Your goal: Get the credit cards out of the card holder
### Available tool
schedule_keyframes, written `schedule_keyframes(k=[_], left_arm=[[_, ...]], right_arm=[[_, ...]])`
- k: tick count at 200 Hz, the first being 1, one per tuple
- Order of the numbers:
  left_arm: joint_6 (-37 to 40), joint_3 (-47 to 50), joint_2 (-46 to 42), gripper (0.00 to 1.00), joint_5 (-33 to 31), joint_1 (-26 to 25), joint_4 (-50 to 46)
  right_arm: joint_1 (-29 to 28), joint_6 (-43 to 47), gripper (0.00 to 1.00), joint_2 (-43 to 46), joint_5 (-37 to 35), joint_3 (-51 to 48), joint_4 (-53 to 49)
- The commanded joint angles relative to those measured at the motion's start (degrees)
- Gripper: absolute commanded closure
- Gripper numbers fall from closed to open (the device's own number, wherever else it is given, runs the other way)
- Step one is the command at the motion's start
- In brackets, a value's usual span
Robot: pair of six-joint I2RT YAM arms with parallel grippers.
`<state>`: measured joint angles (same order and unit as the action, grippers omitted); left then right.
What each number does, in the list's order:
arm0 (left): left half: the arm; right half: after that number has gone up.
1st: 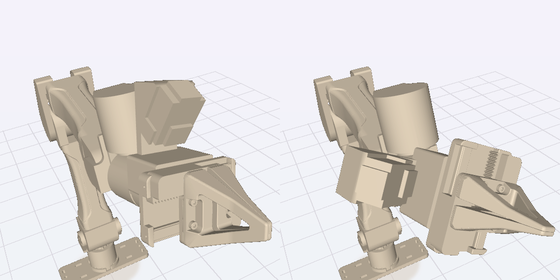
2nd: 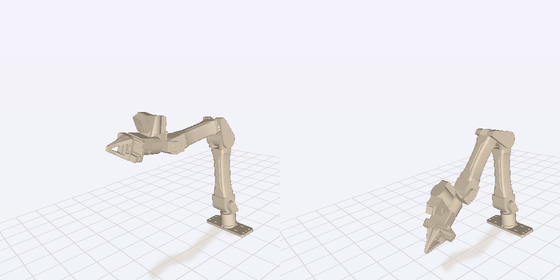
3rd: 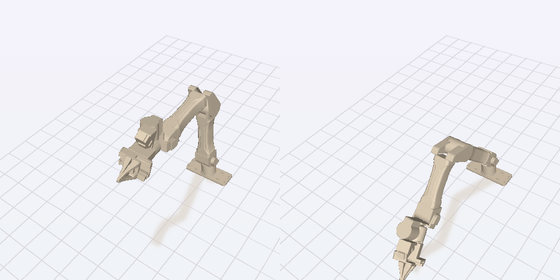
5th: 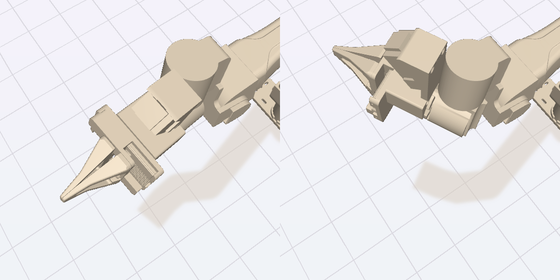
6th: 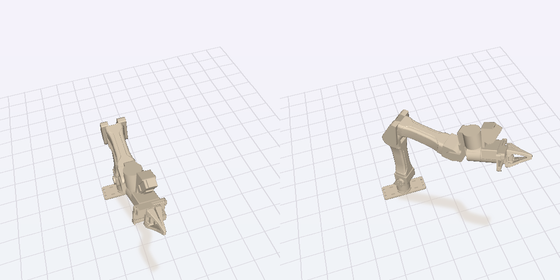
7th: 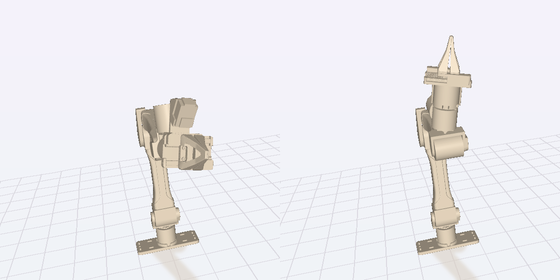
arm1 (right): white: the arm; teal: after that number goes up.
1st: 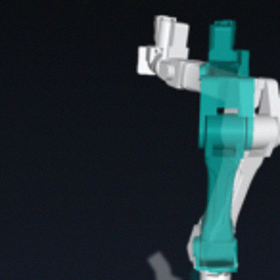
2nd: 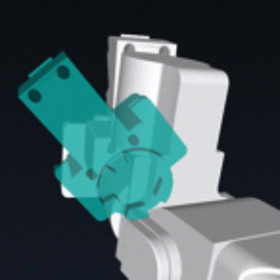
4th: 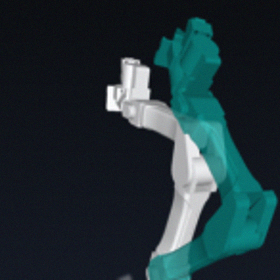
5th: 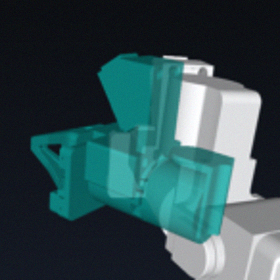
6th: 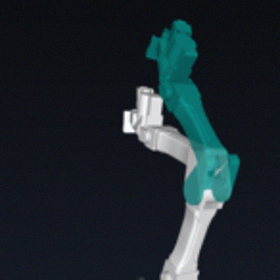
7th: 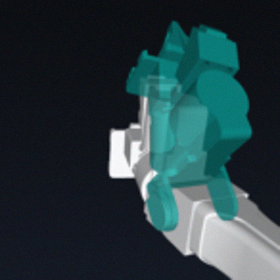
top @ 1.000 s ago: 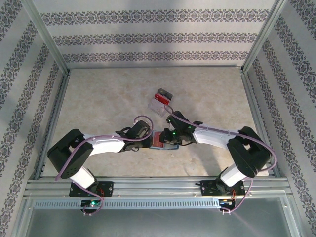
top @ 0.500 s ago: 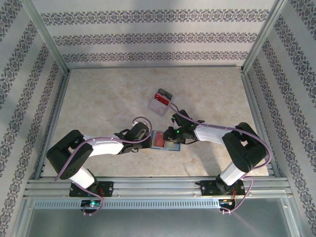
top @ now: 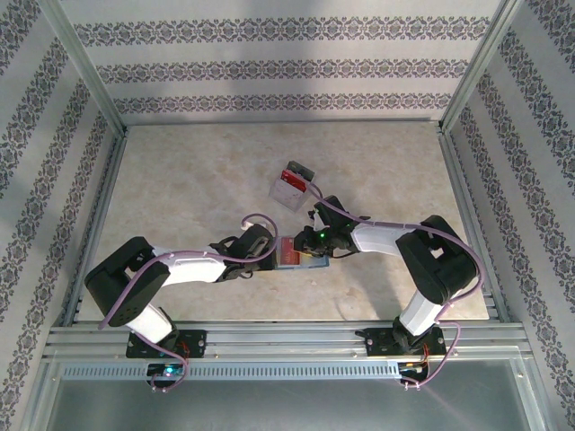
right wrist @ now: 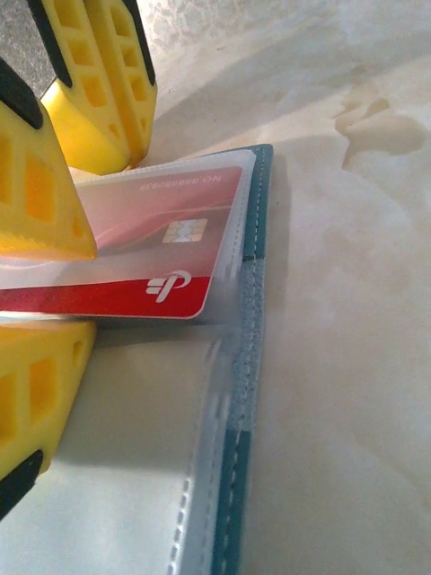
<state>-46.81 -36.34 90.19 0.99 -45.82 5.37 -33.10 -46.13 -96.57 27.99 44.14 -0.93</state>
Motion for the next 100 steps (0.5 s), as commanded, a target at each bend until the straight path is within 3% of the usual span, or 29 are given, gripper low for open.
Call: schedule_keyframes(k=[1,48,100], left_arm=[[-1.2,-0.2,-0.1,0.84,1.6,-2.7,-4.5],[2.0,-3.8,-4.3,0.83,-3.4,-2.7,-7.6],[2.6,-6.0,-1.2,0.83,-2.0,-2.3,-7.5]], right_arm=[[0.1,0.4,0.76,0.3,2.0,1.0,1.0],[0.3,1.1,0.76,1.7,2.1,1.2,0.2],[0.2,1.7,0.76,2.4,1.3,1.4,-1.4]])
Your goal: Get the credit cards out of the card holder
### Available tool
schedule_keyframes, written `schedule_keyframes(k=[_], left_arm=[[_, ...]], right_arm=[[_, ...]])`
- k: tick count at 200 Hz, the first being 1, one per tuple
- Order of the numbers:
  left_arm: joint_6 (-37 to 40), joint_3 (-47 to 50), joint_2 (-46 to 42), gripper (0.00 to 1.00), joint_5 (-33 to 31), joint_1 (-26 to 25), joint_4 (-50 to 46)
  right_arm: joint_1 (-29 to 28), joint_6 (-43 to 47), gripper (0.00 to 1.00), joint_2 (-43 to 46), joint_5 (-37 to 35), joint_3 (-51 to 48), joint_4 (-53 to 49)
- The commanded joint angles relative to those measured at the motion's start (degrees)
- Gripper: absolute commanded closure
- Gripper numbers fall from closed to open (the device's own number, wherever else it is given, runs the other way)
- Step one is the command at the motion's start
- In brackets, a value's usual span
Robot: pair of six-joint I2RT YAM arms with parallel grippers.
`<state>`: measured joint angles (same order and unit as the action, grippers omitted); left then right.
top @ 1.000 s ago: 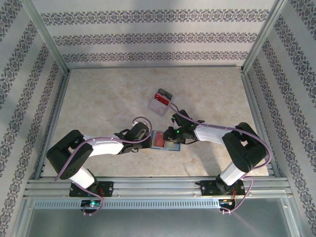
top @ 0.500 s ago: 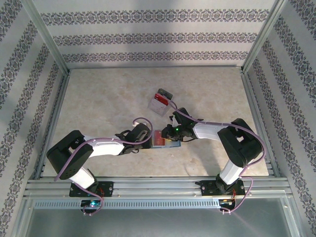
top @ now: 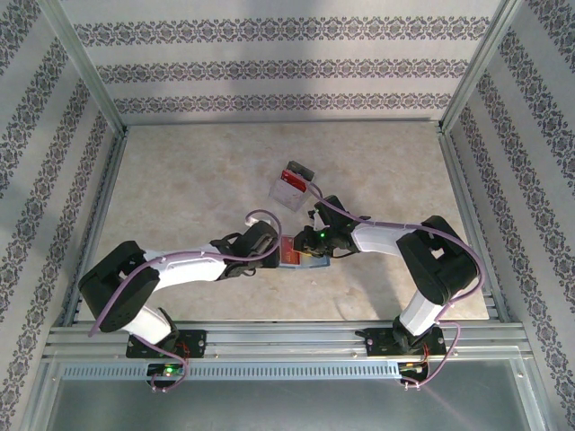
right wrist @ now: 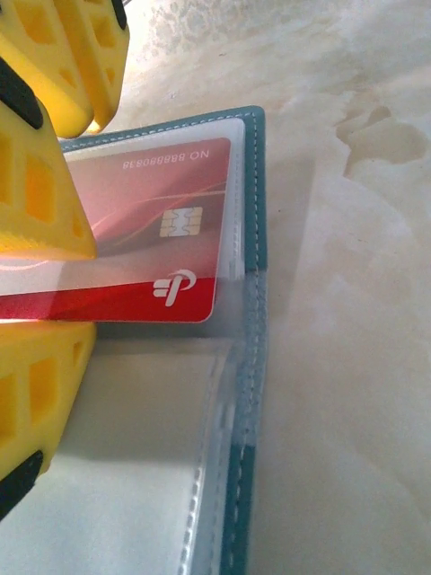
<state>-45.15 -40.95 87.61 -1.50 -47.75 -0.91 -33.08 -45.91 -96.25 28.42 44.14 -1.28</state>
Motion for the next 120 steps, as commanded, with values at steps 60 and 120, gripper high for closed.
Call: schedule_keyframes(k=[60,120], left_arm=[[-0.1,-2.0,-0.7,0.77,-3.0,-0.2,-6.8],[3.7,-5.5,3.0,0.77,1.8,-0.2,-2.6]], right_arm=[[0.2,1.9,0.75,3.2,-0.9,1.5,-3.5],[-0.8,3.1,0.74,4.8,-5.0,3.8,-8.4]])
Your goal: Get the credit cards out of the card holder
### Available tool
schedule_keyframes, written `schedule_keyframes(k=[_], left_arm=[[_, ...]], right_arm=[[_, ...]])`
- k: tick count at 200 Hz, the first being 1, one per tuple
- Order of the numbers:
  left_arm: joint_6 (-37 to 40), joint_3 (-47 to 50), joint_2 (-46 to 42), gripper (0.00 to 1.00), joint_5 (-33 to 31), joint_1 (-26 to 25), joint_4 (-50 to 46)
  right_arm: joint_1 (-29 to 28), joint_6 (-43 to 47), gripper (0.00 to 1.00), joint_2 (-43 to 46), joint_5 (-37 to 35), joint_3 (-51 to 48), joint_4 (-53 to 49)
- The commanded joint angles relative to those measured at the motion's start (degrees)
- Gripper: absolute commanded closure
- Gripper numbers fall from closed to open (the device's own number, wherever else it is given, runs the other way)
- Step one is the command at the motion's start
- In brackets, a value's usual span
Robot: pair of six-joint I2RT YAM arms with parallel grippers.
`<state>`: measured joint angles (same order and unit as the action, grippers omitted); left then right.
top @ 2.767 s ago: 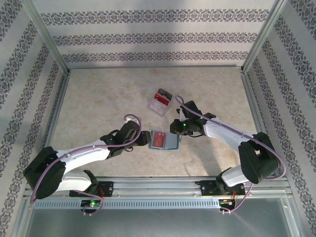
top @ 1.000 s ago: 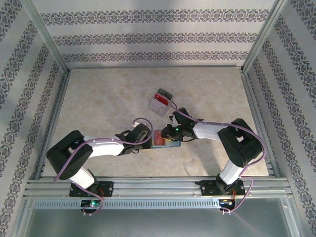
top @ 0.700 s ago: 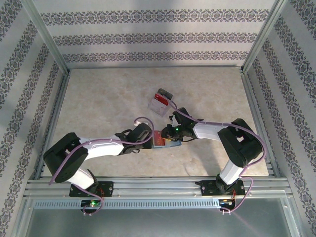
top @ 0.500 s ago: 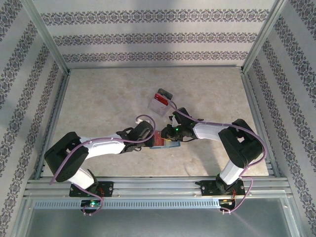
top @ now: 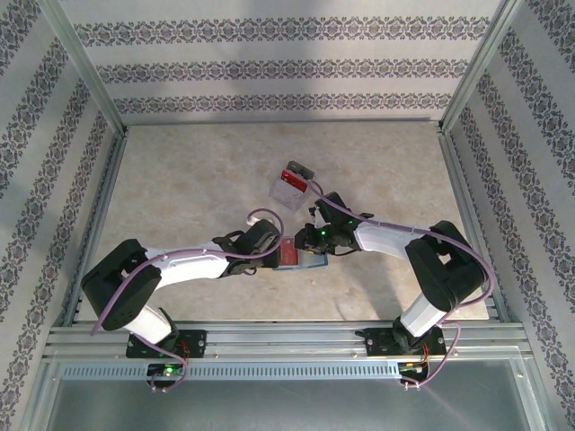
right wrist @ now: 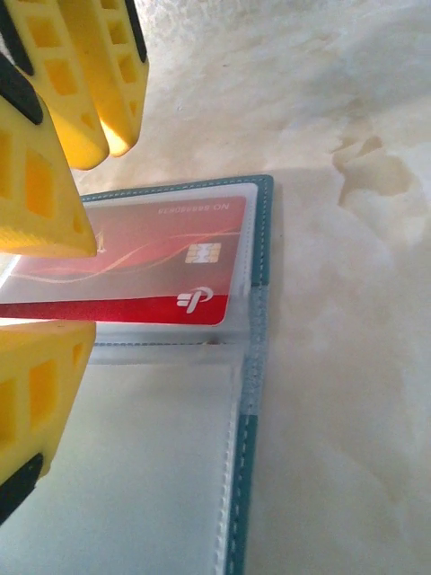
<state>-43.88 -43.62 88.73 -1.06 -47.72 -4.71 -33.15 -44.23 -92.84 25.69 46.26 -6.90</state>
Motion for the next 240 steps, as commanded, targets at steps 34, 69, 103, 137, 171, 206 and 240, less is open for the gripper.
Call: schedule_keyframes(k=[34,69,103,137,171,206,240], left_arm=[[2.0,-3.6,4.4,0.78,1.1,0.3,0.8],[1.4,-3.1,5.3,0.78,1.4,0.7,1.0],[1.1,-2.3,5.6,0.79,1.5,0.8,1.2],[0.6,-1.1,5.0,0.79,1.7,1.0,1.9],[1.2,-1.0,3.1,0.79,1.1,1.0,1.6],[1.7,-0.8,3.0,0.78,0.2,1.0,1.4],[1.2,-0.4,4.0,0.79,0.8,1.1,2.0]], right_arm=[[-1.7,1.0,0.72,0.2,-2.1,2.0,-2.5],[-3.0,0.9,0.70,-2.3,-1.5,3.0,-1.8],[-3.0,0.7,0.70,-3.3,-1.9,3.0,-1.9],[-2.9,0.7,0.70,-3.3,-2.3,2.6,-2.1],[-2.8,0.6,0.70,-3.0,-2.8,2.3,-2.3],[-2.8,0.7,0.70,-2.7,-2.9,2.1,-2.2],[-2.7,0.6,0.70,-2.9,-3.0,1.6,-2.3]])
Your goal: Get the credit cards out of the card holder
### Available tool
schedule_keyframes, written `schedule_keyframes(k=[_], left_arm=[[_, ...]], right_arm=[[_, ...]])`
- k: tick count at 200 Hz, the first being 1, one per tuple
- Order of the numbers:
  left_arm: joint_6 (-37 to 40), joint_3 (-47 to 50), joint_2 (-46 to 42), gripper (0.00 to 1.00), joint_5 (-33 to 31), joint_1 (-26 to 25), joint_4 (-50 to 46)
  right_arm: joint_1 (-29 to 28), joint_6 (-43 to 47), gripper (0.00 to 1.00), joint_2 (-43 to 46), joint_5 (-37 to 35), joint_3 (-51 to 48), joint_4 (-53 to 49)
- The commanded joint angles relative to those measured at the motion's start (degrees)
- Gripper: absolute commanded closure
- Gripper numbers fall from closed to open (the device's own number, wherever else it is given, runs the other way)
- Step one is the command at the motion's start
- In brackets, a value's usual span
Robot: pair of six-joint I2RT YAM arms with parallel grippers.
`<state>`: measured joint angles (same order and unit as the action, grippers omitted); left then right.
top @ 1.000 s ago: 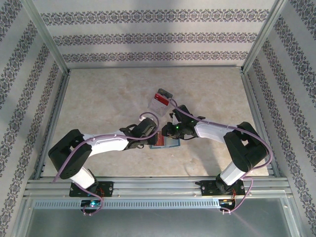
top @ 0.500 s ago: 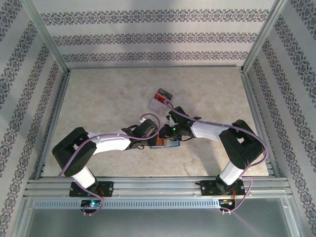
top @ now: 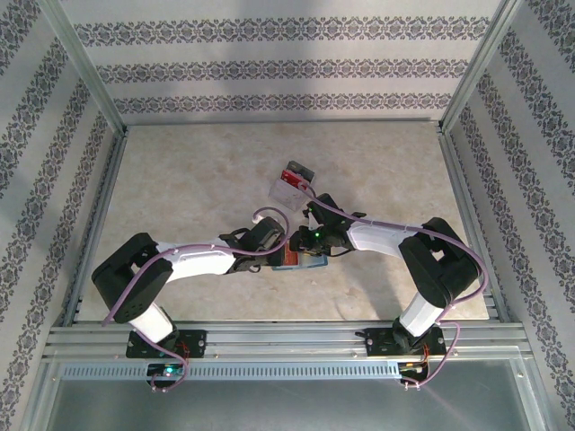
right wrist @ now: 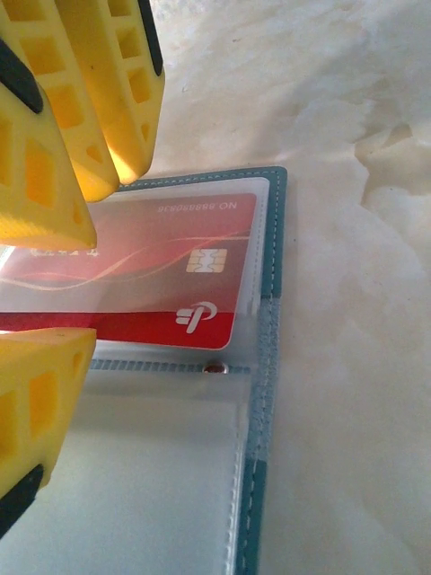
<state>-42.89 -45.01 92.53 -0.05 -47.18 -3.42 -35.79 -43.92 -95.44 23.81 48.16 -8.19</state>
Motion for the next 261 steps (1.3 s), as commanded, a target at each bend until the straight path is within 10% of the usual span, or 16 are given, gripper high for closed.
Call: schedule_keyframes(k=[1,261], left_arm=[[0.2,1.0,0.2,0.79,-0.2,0.5,0.7],[-1.7,1.8,2.9,0.91,1.1,0.9,-1.2]], right_arm=[[-0.1,0.3,0.70,-0.3,-1.1,-0.3,-1.0],[1.6,-2.9,0.72,2.0,10.3,-5.4,15.3]])
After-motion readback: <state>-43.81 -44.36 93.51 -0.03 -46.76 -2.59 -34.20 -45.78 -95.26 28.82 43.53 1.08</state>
